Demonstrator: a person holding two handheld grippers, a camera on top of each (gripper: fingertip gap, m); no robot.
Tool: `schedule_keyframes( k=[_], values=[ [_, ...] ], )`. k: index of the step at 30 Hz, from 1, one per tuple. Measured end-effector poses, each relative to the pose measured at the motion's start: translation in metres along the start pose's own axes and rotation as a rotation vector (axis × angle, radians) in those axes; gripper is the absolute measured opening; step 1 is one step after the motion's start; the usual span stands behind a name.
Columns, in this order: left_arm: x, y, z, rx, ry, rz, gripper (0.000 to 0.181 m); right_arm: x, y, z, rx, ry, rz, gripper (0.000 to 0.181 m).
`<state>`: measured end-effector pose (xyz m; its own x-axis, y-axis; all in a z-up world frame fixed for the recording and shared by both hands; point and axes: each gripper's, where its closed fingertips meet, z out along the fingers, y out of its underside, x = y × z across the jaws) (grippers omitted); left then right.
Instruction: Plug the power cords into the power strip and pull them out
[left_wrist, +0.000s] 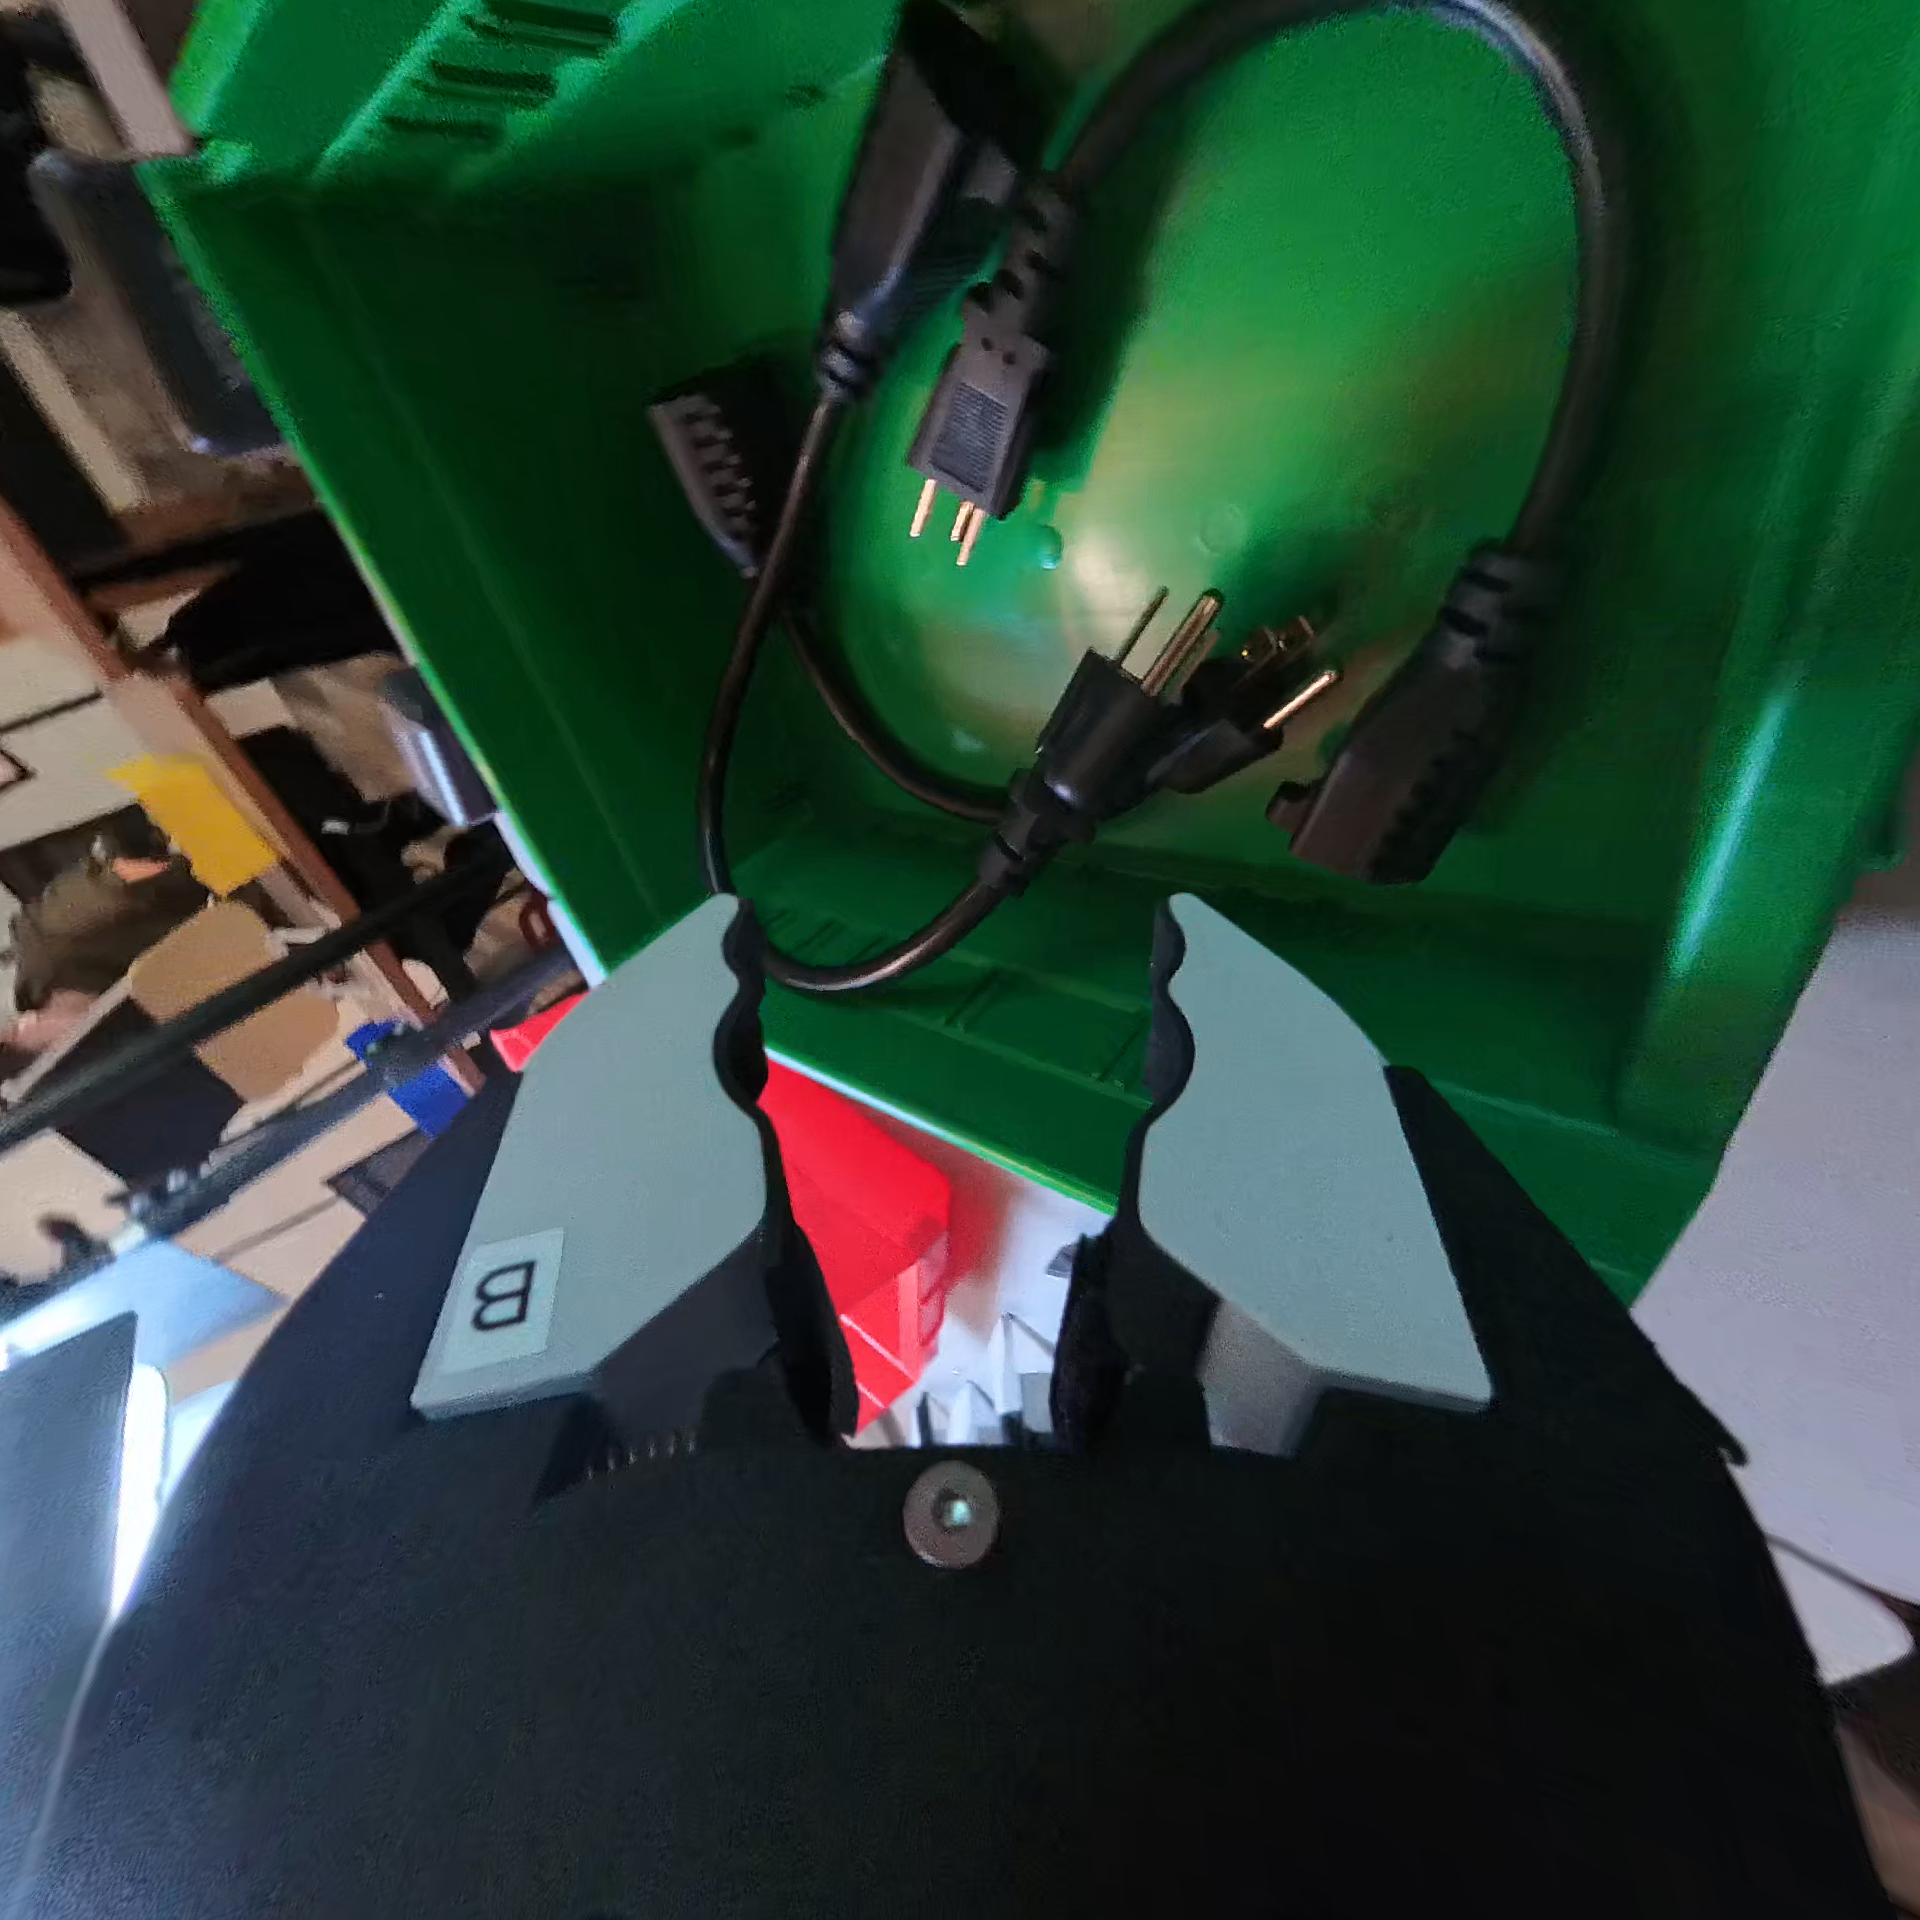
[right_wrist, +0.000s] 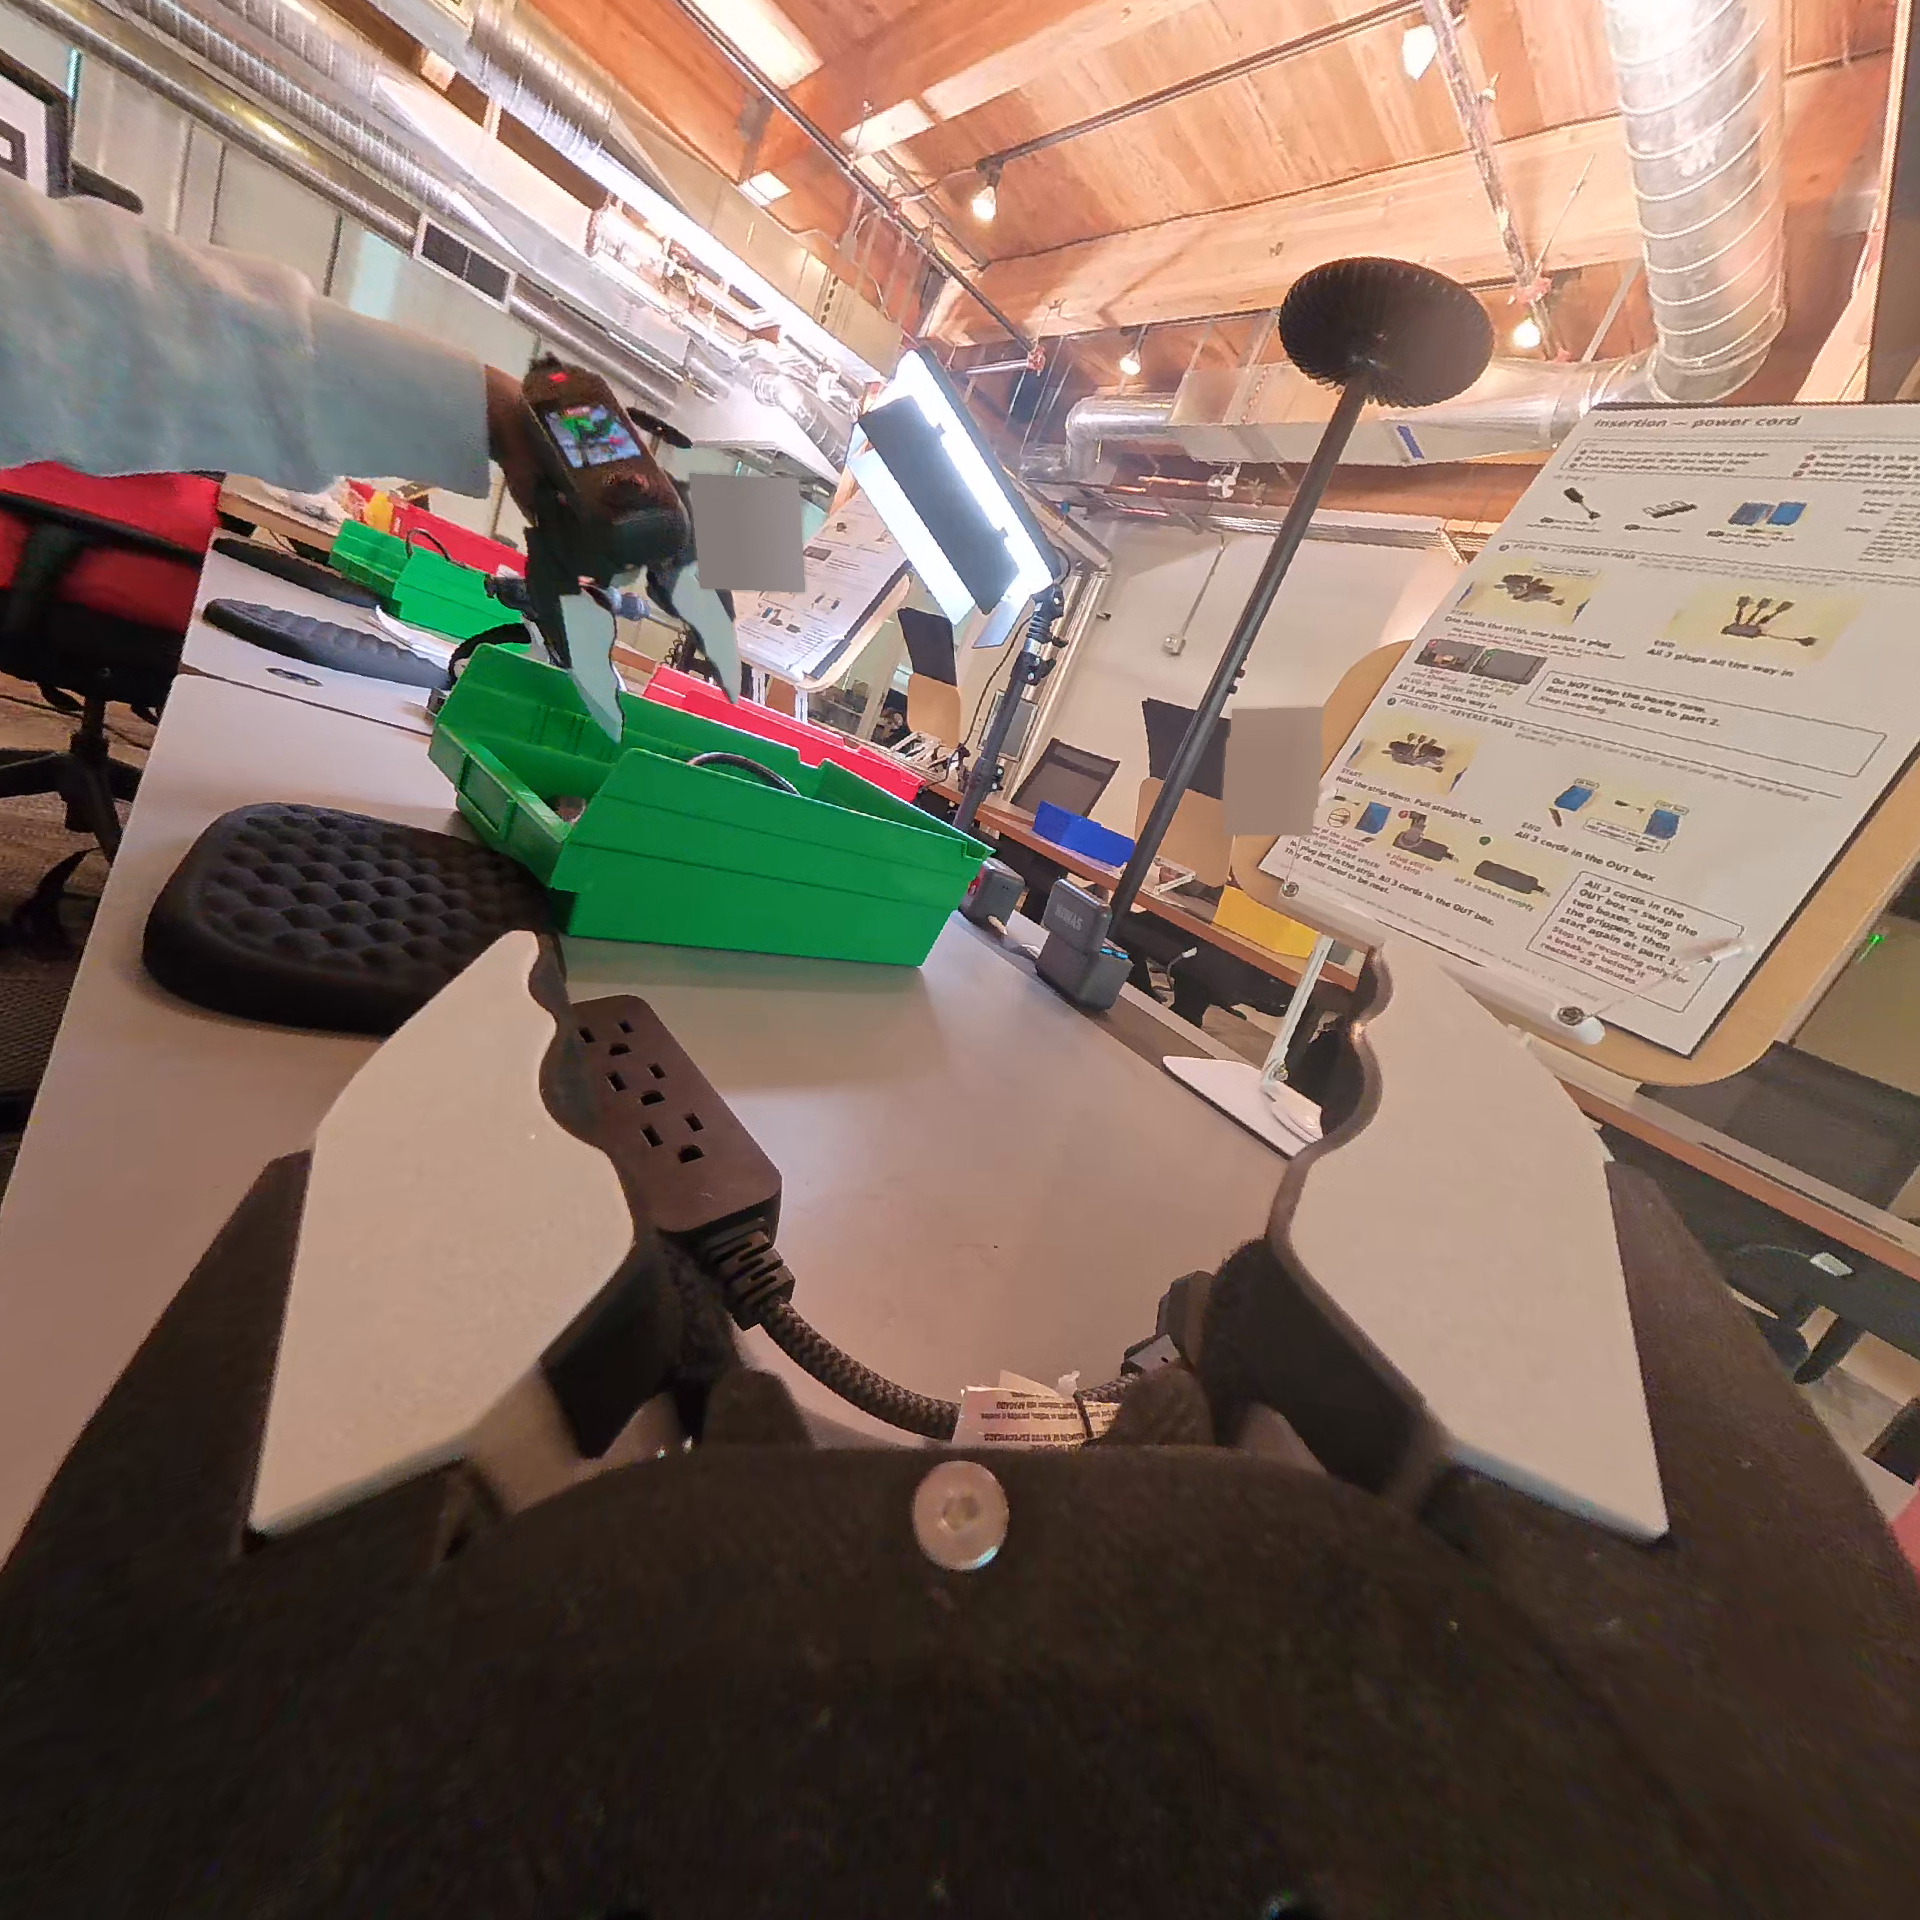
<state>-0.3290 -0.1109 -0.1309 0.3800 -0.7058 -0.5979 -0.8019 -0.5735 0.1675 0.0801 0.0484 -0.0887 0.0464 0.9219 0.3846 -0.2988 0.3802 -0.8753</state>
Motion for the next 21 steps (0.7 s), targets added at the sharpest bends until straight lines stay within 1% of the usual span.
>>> schedule_keyframes(
  k=[1, 3, 6, 12, 15, 18, 19, 21],
  values=[
    [0.001, 0.0, 0.005, 0.002, 0.028, 0.023, 0.064, 0.0, 0.0, 0.0, 0.001, 0.0, 0.0, 0.137],
    [0.006, -0.002, 0.015, 0.013, 0.101, 0.011, 0.055, 0.0, 0.0, 0.0, 0.001, -0.001, 0.001, 0.137],
    [0.012, 0.003, 0.028, -0.006, 0.171, 0.003, 0.052, 0.0, 0.0, 0.0, 0.001, -0.003, 0.0, 0.137],
    [0.015, 0.009, 0.046, -0.028, 0.169, 0.092, 0.048, -0.001, 0.0, 0.0, -0.002, -0.009, -0.001, 0.137],
    [0.01, 0.013, 0.053, -0.063, 0.13, 0.134, 0.05, -0.001, 0.0, 0.0, -0.003, -0.008, -0.002, 0.137],
    [0.014, 0.012, 0.056, -0.072, 0.139, 0.159, 0.05, -0.001, 0.0, 0.0, -0.004, -0.008, 0.0, 0.136],
    [0.015, 0.013, 0.056, -0.08, 0.138, 0.167, 0.049, -0.001, 0.0, 0.0, -0.004, -0.009, 0.0, 0.136],
    [0.015, 0.015, 0.056, -0.095, 0.129, 0.188, 0.035, -0.001, 0.0, 0.0, -0.004, -0.009, 0.0, 0.137]
  ],
)
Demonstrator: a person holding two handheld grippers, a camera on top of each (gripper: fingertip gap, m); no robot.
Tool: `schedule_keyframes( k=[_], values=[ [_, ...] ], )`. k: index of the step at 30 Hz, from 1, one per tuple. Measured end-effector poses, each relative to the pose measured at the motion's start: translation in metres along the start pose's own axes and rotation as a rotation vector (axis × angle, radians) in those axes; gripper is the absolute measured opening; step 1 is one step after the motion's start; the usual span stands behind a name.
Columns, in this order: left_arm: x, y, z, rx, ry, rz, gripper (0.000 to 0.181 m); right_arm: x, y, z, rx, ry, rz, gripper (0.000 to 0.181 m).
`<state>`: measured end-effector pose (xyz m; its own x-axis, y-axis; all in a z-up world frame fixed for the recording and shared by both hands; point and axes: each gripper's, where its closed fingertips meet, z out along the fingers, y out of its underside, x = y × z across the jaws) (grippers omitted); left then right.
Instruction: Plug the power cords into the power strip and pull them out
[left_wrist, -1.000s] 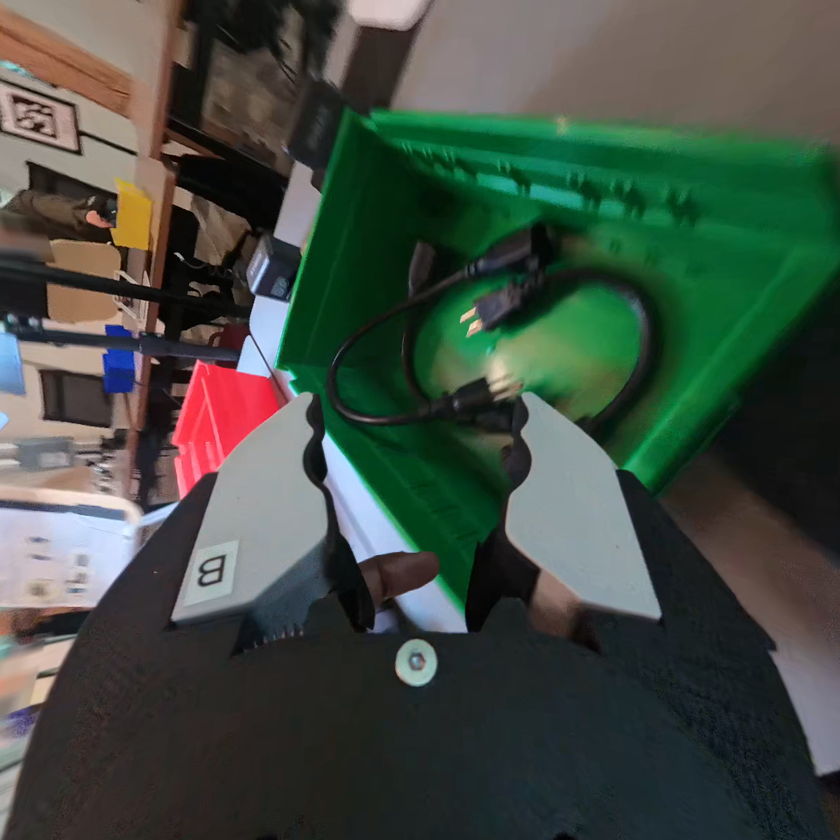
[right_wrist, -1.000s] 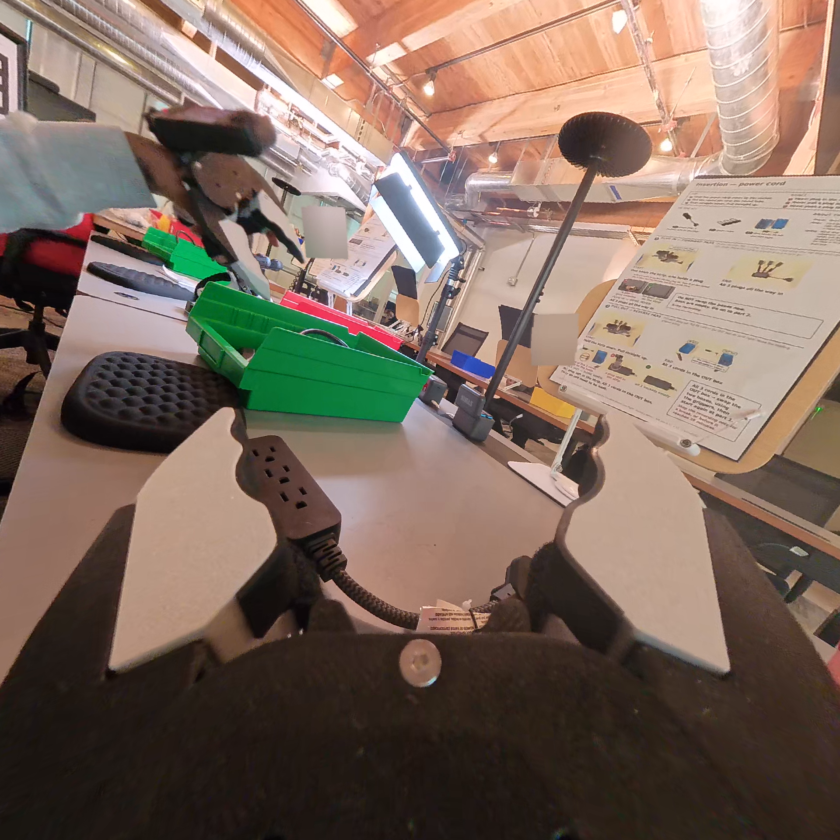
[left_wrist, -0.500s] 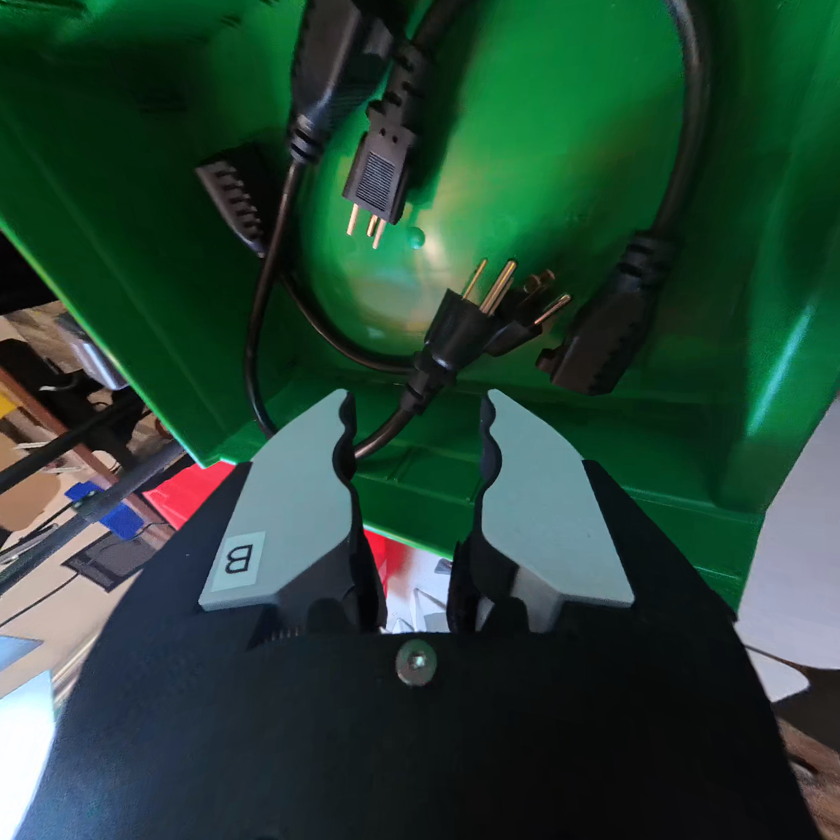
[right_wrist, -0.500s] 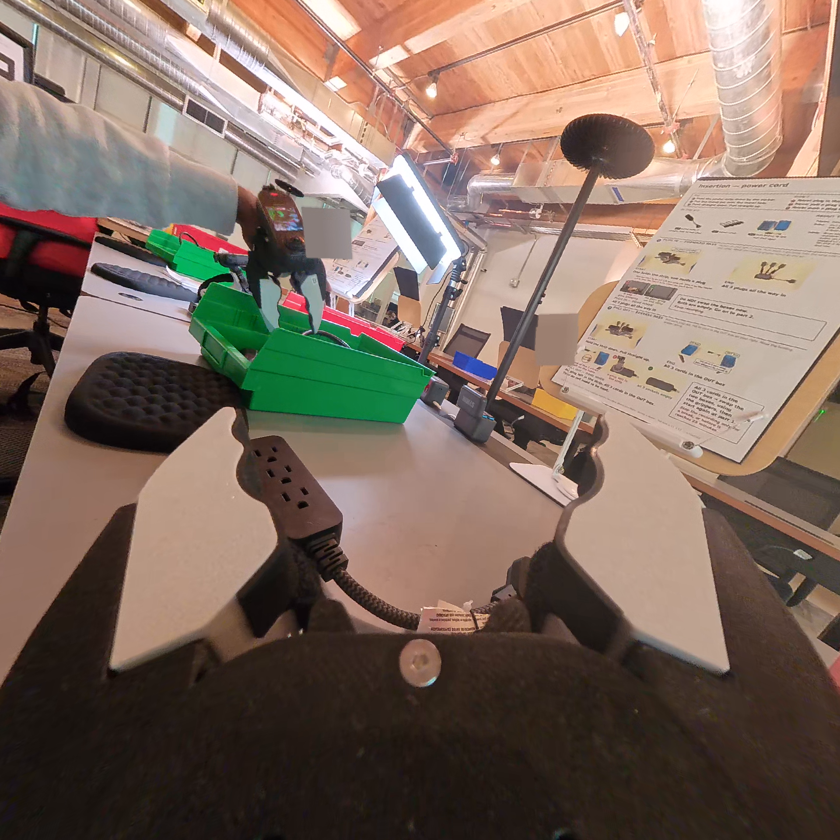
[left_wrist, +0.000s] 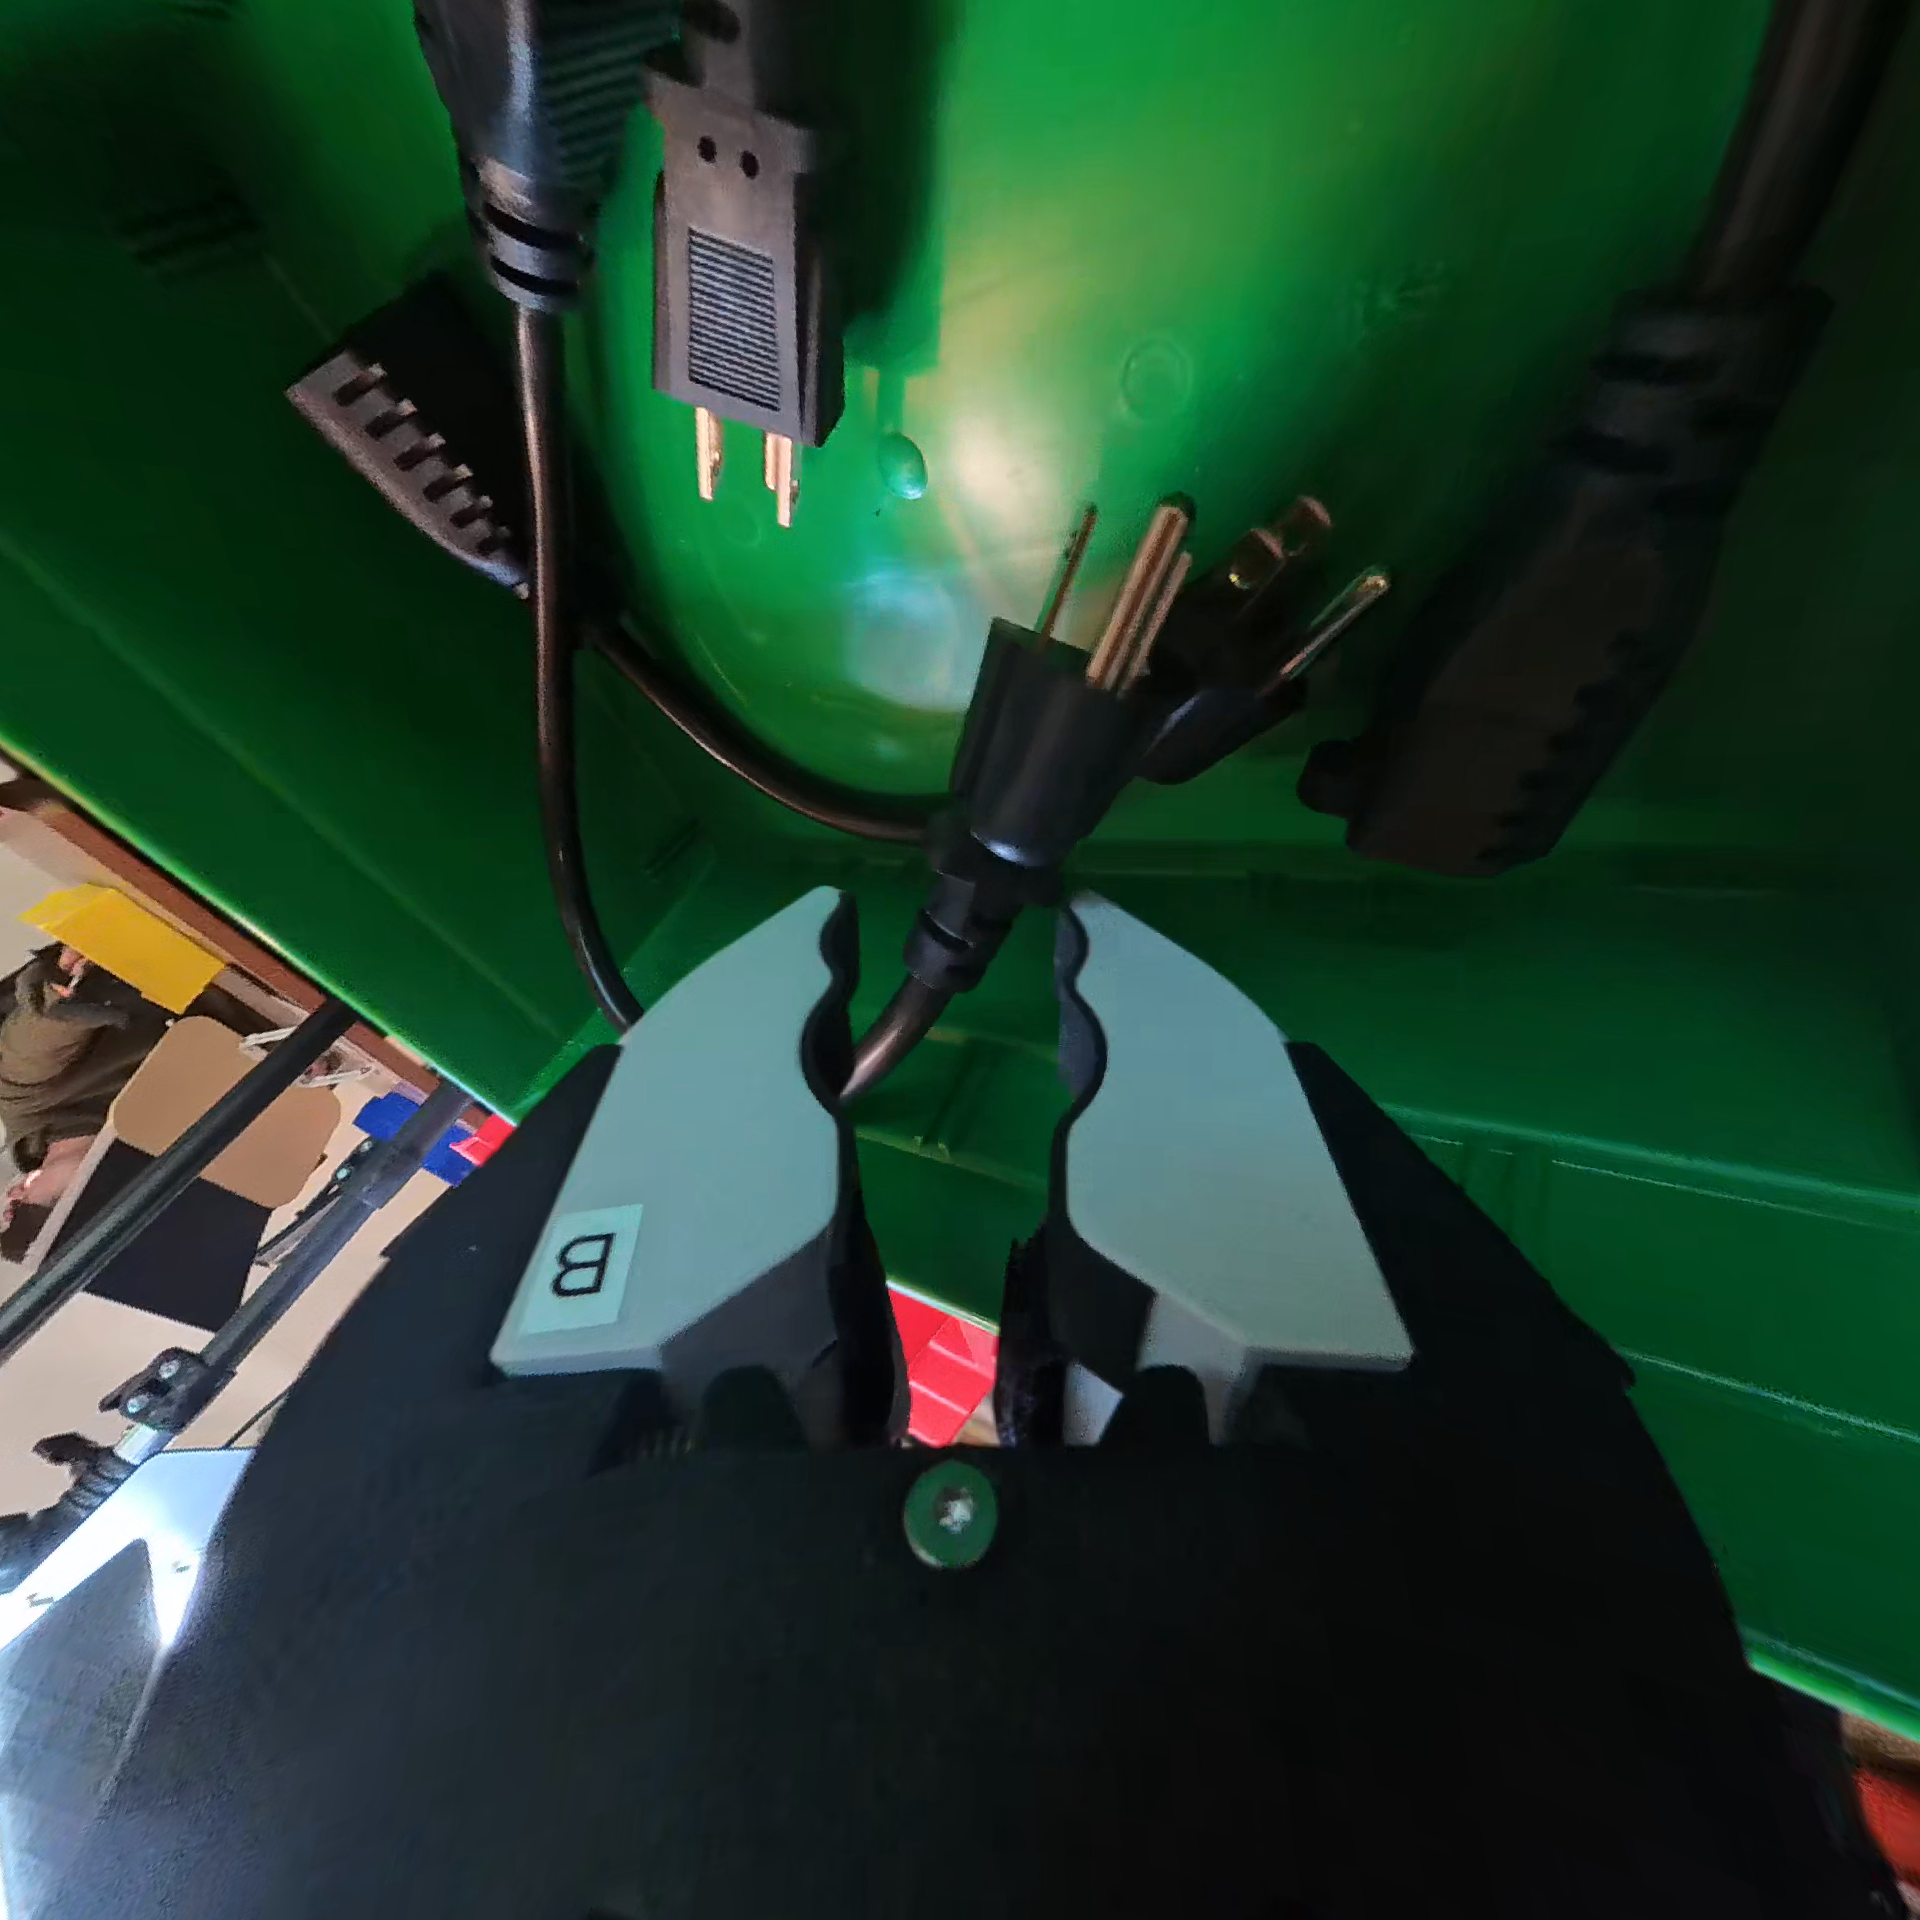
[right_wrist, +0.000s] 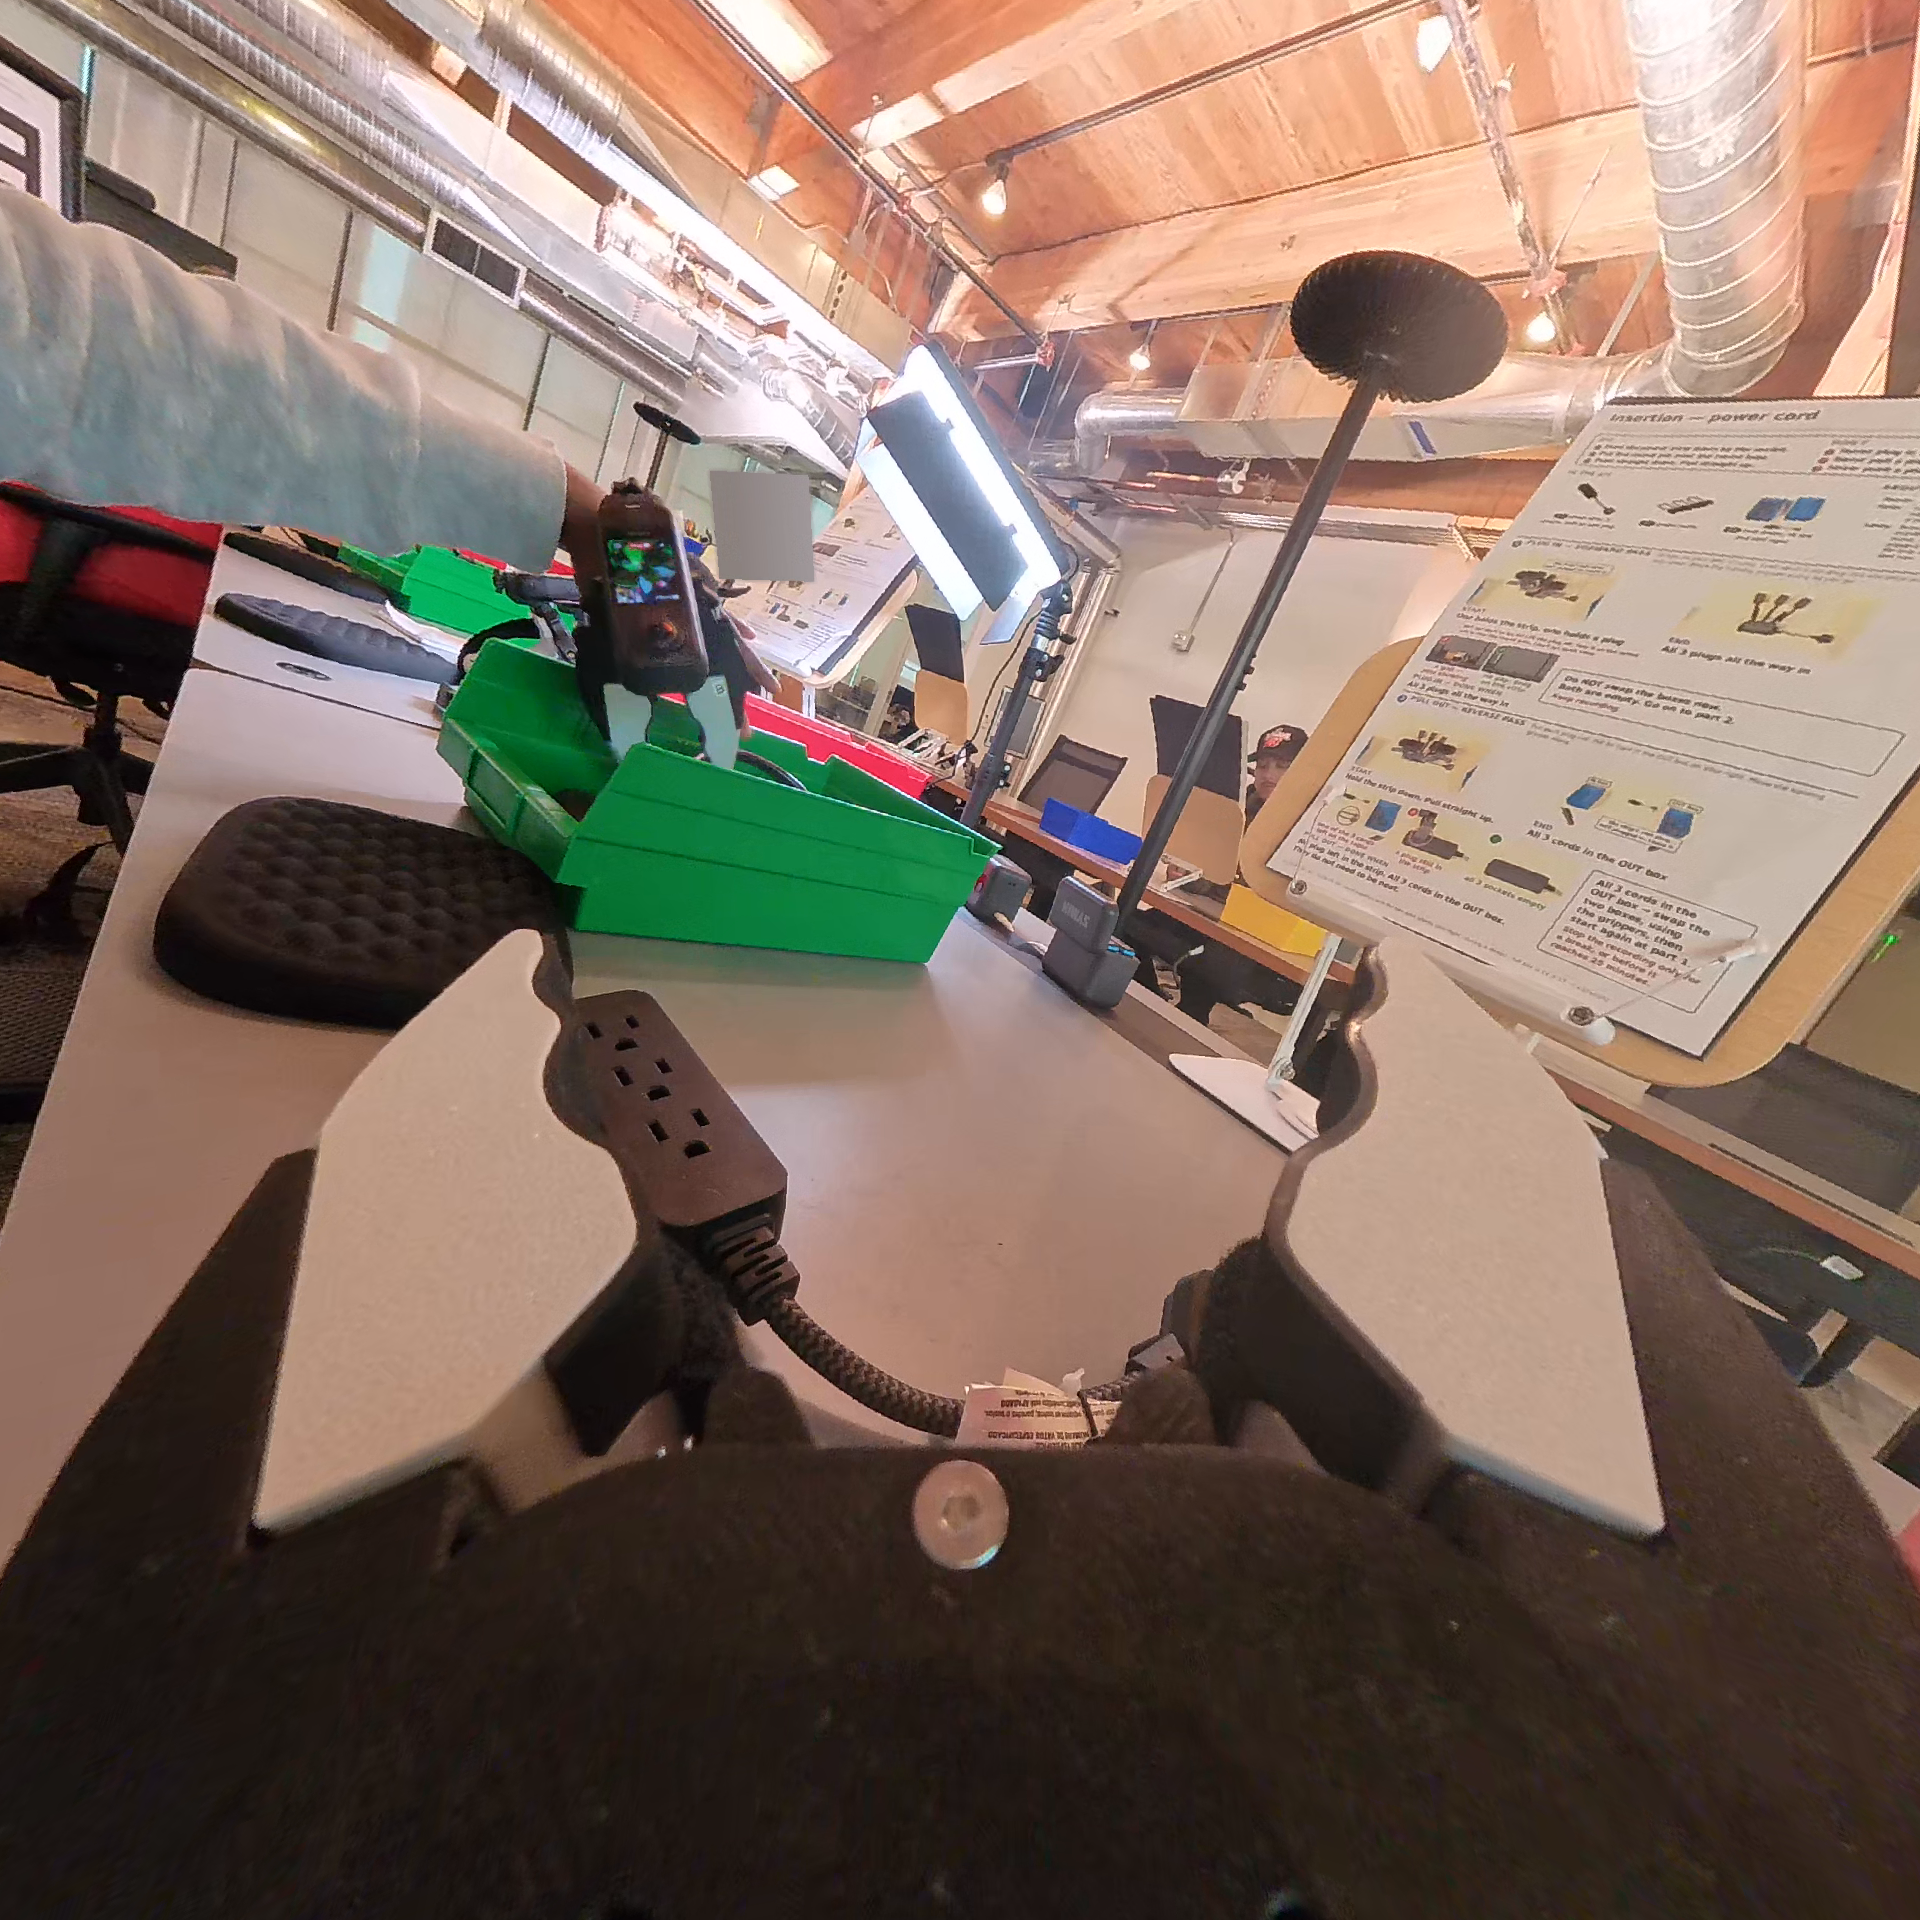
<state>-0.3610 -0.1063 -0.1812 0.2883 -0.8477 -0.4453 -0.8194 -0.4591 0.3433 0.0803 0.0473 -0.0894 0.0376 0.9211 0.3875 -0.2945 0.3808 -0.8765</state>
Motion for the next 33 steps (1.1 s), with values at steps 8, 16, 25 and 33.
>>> schedule_keyframes(
  k=[8, 16, 25, 33],
  values=[
    [0.002, 0.002, -0.005, 0.0, -0.008, 0.011, 0.02, 0.0, 0.0, 0.0, -0.002, -0.002, -0.001, 0.136],
    [-0.007, -0.001, -0.028, 0.061, -0.058, -0.051, 0.018, -0.002, 0.0, -0.001, -0.006, -0.008, -0.005, 0.135],
    [-0.033, -0.002, -0.065, 0.155, -0.225, -0.149, 0.016, -0.002, 0.001, -0.001, -0.009, -0.011, -0.005, 0.134],
    [-0.085, -0.002, -0.114, 0.321, -0.534, -0.403, 0.015, -0.002, 0.001, -0.001, -0.011, -0.012, -0.006, 0.133]
  ],
)
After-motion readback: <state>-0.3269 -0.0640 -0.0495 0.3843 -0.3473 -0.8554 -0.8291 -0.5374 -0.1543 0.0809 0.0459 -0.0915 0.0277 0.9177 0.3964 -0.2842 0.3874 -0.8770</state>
